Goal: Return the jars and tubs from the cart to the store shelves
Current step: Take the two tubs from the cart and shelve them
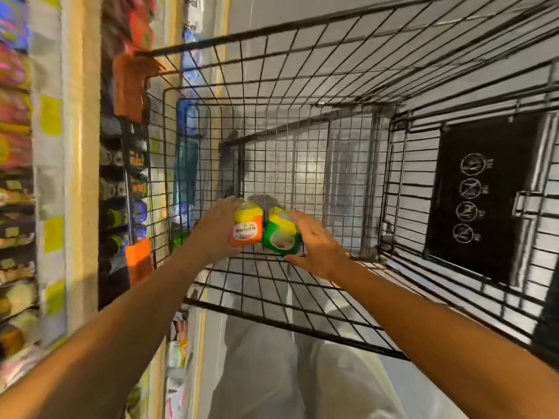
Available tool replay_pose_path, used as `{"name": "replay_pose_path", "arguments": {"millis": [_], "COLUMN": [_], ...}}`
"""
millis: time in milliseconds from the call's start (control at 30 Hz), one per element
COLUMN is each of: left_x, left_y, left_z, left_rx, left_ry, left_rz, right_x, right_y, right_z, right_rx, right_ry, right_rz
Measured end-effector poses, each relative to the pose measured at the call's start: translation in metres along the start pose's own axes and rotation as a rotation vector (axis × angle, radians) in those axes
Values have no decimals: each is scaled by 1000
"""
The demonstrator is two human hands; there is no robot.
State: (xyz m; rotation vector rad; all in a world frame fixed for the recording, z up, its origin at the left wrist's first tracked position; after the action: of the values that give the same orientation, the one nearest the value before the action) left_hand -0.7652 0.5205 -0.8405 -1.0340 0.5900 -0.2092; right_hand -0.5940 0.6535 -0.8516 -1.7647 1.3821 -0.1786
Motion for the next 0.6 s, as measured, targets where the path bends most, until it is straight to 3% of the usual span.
{"name": "replay_pose_path", "arguments": {"millis": [600], "left_x": [16], "left_y": [12], "left_z": [-14], "left_rx": [119], "left_ry": [-2], "left_rz": [179], "right_x": [18], "right_y": [25], "right_z": [18], "right_rx": [-48], "right_ry": [98], "right_rz": [87]}}
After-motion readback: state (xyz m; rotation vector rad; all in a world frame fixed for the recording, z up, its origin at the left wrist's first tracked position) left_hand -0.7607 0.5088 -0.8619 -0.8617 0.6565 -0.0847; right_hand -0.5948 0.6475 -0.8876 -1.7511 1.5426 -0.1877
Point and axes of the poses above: each hand's wrist, its own y-axis towards the middle knuckle, its own x-axis out of the palm, z = x × y, the point moved 8 cm from there along y, towards the middle knuckle, and after that the axes turned 13 degrees about -z, right-handed, at the moved point
